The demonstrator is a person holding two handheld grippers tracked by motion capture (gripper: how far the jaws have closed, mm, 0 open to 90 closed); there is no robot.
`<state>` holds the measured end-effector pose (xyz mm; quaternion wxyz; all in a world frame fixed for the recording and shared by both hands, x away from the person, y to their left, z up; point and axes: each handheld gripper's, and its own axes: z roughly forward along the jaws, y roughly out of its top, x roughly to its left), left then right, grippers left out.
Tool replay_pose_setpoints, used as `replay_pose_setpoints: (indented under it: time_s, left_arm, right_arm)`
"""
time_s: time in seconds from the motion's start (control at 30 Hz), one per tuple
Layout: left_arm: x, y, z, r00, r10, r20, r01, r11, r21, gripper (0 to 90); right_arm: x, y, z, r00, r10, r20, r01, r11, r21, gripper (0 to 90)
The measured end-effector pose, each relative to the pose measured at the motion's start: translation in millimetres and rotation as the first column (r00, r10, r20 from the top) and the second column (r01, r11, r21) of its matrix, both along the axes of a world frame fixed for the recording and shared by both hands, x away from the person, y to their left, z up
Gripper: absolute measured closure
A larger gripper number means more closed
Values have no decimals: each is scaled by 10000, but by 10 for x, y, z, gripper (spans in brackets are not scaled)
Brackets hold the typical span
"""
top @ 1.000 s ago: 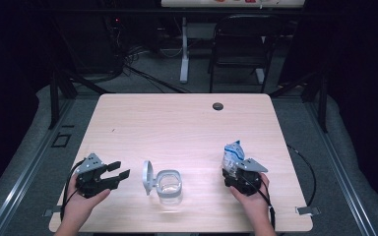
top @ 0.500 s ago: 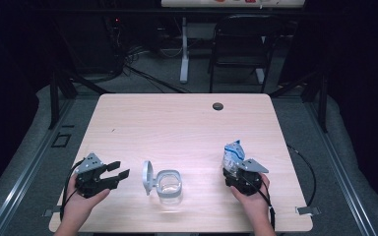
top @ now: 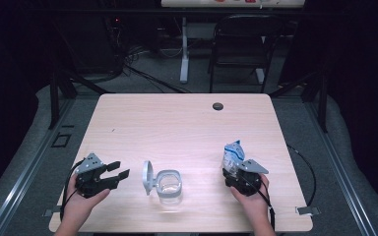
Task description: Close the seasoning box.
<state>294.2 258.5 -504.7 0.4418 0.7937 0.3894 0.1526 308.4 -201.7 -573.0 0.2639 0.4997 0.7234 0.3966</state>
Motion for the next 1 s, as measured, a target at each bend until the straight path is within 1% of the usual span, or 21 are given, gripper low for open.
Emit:
replay_pose_setpoints:
  time_s: [0.23, 0.27, 0.67, 0.73, 0.8, 1.0]
  left_arm:
    - [0, 1, 2, 10000, 4, 10, -4, 10000, -9, 495]
    - [0, 1, 2, 10000, 2, 9, -2, 10000, -3, 496]
    - [2, 5, 1, 10000, 10, 32, -10, 10000, -7, 496]
    - [2, 5, 1, 10000, 8, 29, -8, 10000, 0, 496]
    - [1, 4, 1, 10000, 9, 31, -9, 10000, -7, 497]
    - [4, 7, -1, 10000, -2, 42, 2, 10000, -43, 497]
  right_arm:
    - [1, -9, 7, 10000, 37, -54, -37, 10000, -33, 434]
    - [4, -4, 2, 10000, 4, -3, -4, 10000, 66, 437]
    - [17, -29, 9, 9997, 237, -41, -237, 9997, 33, 452]
    - [17, -38, 15, 9996, 272, -87, -273, 9996, -58, 452]
    - [17, -37, 8, 9996, 280, -29, -280, 9996, 45, 453]
    - [15, -44, 5, 9995, 321, -13, -321, 9995, 70, 456]
